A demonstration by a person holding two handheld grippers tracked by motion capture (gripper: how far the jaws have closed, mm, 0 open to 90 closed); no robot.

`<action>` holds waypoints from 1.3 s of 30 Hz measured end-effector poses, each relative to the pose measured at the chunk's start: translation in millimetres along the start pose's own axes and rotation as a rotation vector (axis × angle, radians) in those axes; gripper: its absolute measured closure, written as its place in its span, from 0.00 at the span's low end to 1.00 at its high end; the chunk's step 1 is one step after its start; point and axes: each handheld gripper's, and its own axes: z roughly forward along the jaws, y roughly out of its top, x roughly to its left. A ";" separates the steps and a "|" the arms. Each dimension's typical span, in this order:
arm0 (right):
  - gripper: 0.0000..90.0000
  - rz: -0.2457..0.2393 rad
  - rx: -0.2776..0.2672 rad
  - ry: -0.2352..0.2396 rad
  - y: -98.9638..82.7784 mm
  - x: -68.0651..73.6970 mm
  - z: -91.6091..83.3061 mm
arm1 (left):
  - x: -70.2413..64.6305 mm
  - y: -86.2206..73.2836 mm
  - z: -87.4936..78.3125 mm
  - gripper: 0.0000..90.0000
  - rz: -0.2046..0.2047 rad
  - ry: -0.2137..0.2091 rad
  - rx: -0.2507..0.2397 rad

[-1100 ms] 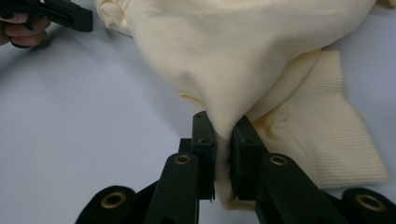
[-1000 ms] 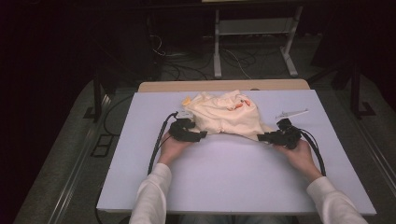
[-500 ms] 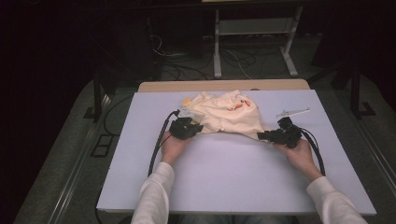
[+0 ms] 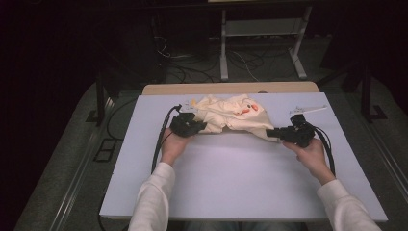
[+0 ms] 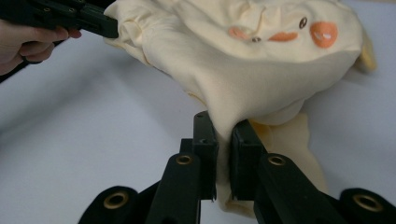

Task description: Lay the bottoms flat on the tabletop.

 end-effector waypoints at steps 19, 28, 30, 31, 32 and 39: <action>0.91 0.000 -0.046 0.012 26.5 -0.3 -3.1 | 19.3 47.3 -13.3 0.97 -0.017 0.001 0.030; 0.91 0.020 -0.079 -0.036 35.4 -12.8 8.0 | 29.8 50.5 9.1 0.97 -0.044 0.061 -0.005; 0.91 0.026 -0.082 -0.042 36.3 -15.9 10.8 | 32.0 49.4 13.6 0.97 -0.064 0.066 -0.018; 0.91 0.031 -0.083 -0.045 36.4 -17.6 11.8 | 33.4 48.4 16.8 0.97 -0.073 0.070 -0.020; 0.91 0.034 -0.085 -0.047 36.4 -19.7 13.0 | 33.9 47.8 18.6 0.97 -0.078 0.074 -0.018; 0.91 0.035 -0.086 -0.057 34.3 -25.6 18.5 | 35.4 44.9 29.0 0.97 -0.084 0.094 -0.016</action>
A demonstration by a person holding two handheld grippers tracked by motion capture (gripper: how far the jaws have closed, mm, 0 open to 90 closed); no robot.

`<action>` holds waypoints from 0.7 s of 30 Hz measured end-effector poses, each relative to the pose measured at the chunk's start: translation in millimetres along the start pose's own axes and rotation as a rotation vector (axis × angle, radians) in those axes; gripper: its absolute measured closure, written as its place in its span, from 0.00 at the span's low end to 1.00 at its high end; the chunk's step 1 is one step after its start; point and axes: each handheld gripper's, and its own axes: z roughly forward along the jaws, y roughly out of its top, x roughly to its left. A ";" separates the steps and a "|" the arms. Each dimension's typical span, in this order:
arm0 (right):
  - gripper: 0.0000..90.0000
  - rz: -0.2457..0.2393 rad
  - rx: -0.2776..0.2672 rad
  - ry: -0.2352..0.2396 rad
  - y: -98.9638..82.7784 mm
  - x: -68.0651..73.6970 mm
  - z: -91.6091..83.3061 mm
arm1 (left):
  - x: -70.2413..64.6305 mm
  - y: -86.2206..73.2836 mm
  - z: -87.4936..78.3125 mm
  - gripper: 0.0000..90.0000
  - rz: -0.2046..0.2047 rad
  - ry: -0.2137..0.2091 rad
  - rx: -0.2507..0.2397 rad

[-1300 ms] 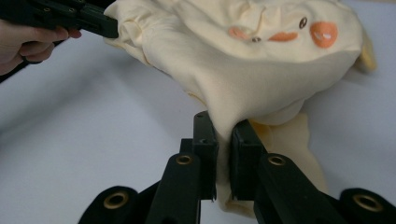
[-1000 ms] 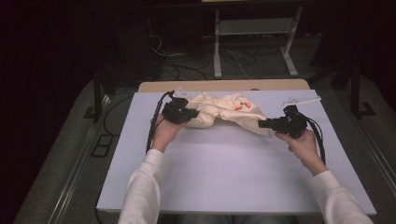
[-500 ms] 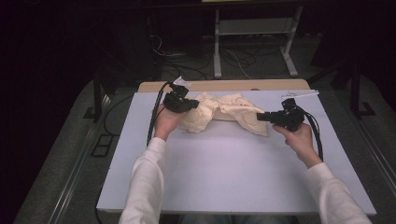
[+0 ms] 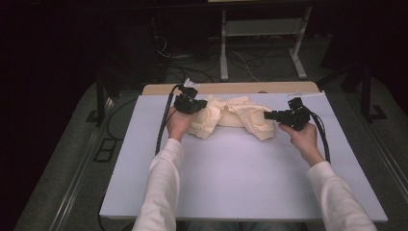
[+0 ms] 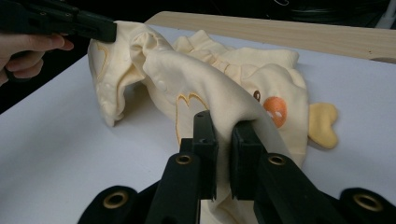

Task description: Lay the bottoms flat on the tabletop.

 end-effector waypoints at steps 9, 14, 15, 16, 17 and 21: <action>0.91 -0.001 0.005 -0.031 -3.9 -6.6 9.2 | -0.2 -7.1 10.3 0.97 -0.025 0.011 -0.004; 0.91 0.016 0.004 -0.027 -6.7 -10.7 15.5 | 0.6 -14.0 17.1 0.97 -0.039 0.006 0.004; 0.91 0.019 0.004 -0.027 -7.0 -11.3 16.3 | 0.9 -15.7 18.4 0.97 -0.050 0.007 0.002; 0.91 0.021 0.007 -0.037 -7.4 -11.9 17.7 | 1.0 -16.6 19.3 0.97 -0.056 0.009 -0.002; 0.91 0.022 0.009 -0.041 -7.7 -12.6 18.6 | 1.0 -16.6 19.3 0.97 -0.056 0.009 -0.002; 0.91 0.021 0.026 -0.075 -10.6 -17.0 24.9 | 1.0 -17.8 23.8 0.97 -0.060 0.013 0.000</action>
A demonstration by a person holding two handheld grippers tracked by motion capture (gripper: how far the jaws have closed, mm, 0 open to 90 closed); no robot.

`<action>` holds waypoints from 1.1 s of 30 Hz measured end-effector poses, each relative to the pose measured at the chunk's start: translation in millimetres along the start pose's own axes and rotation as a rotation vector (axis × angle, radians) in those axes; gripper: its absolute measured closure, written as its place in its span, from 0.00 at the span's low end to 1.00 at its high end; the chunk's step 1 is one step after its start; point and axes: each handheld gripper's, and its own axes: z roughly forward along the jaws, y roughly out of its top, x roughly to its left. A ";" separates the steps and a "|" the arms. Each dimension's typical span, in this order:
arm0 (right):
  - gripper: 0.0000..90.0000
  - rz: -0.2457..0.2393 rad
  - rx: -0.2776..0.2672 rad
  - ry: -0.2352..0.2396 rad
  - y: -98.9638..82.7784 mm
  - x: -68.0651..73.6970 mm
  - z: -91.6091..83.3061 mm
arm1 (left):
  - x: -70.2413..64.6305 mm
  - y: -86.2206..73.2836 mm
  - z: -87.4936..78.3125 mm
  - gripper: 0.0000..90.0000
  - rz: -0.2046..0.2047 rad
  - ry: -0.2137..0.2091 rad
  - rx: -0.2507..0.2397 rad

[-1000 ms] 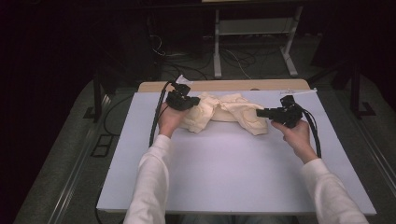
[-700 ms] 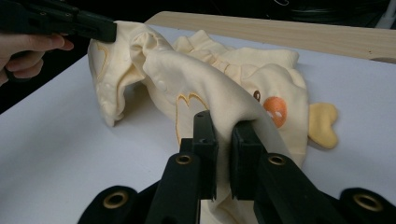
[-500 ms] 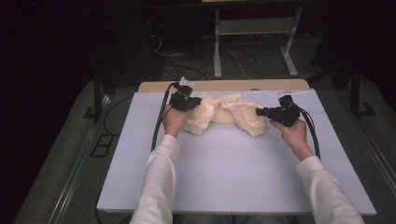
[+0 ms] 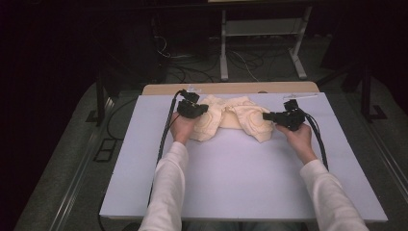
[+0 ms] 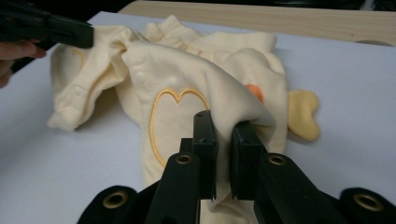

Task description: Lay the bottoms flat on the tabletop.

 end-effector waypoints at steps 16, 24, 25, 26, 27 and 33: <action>0.91 0.034 0.048 -0.060 -10.0 -9.2 19.9 | -1.3 5.5 -18.4 0.54 -0.053 -0.071 -0.056; 0.89 0.052 0.044 -0.063 -11.4 -11.2 22.0 | -4.1 -13.6 -43.2 0.39 -0.086 -0.121 -0.058; 0.89 0.058 0.045 -0.061 -11.5 -11.5 22.0 | -4.0 -17.7 -44.6 0.39 -0.092 -0.124 -0.060; 0.88 0.064 0.047 -0.059 -11.8 -11.8 21.9 | -4.0 -26.0 -45.6 0.40 -0.101 -0.146 -0.062; 0.88 0.068 0.047 -0.057 -12.0 -12.3 22.0 | -4.3 -29.0 -45.6 0.41 -0.104 -0.153 -0.060; 0.84 0.086 0.050 -0.058 -13.4 -15.0 20.8 | -10.0 -47.6 -40.4 0.50 -0.086 -0.188 -0.060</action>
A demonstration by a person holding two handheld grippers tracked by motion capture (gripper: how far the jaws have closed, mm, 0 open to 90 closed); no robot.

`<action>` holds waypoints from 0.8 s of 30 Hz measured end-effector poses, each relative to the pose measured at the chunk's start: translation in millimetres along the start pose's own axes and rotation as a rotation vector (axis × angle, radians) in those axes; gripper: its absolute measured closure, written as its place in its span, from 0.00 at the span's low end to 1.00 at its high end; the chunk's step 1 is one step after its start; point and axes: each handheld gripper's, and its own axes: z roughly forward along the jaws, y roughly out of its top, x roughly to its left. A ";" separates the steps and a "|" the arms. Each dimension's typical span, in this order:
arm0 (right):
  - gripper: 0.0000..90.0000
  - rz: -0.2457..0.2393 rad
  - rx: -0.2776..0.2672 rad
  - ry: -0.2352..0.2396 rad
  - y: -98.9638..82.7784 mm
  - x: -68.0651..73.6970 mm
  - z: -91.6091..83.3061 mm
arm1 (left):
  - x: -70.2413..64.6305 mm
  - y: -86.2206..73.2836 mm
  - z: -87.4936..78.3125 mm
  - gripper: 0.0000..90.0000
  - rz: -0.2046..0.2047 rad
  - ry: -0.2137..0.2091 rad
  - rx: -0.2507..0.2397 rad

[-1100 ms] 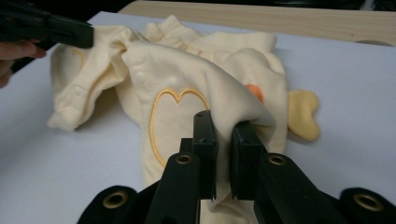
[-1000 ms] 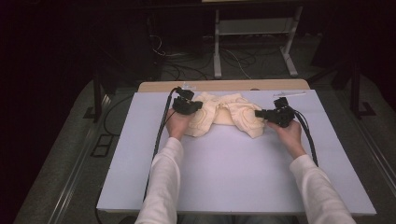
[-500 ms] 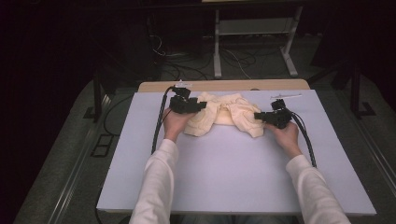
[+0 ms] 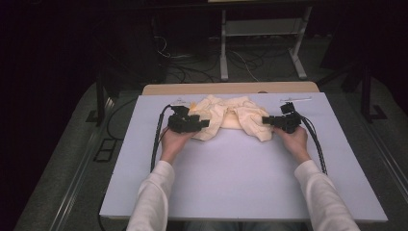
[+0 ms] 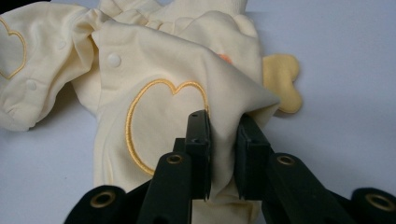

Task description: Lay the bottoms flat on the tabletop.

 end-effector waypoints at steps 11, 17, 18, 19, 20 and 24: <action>0.76 0.001 0.009 0.003 -1.3 -1.2 -4.0 | -8.6 -12.0 25.2 0.66 0.074 0.016 0.064; 0.64 -0.016 0.014 0.010 0.3 -0.2 -14.5 | -6.5 -16.9 38.0 0.70 0.092 0.070 0.110; 0.62 -0.018 0.009 0.008 0.4 -0.3 -17.2 | -5.7 -16.6 39.0 0.71 0.085 0.070 0.111; 0.60 -0.014 0.000 0.006 0.5 -0.1 -20.1 | -5.0 -16.1 39.8 0.73 0.081 0.072 0.116; 0.58 -0.018 -0.006 0.005 0.6 -0.2 -22.9 | -4.5 -15.2 40.3 0.74 0.078 0.068 0.119; 0.52 -0.019 -0.034 -0.003 1.8 -0.3 -35.2 | -4.3 -12.3 41.4 0.81 0.073 0.065 0.134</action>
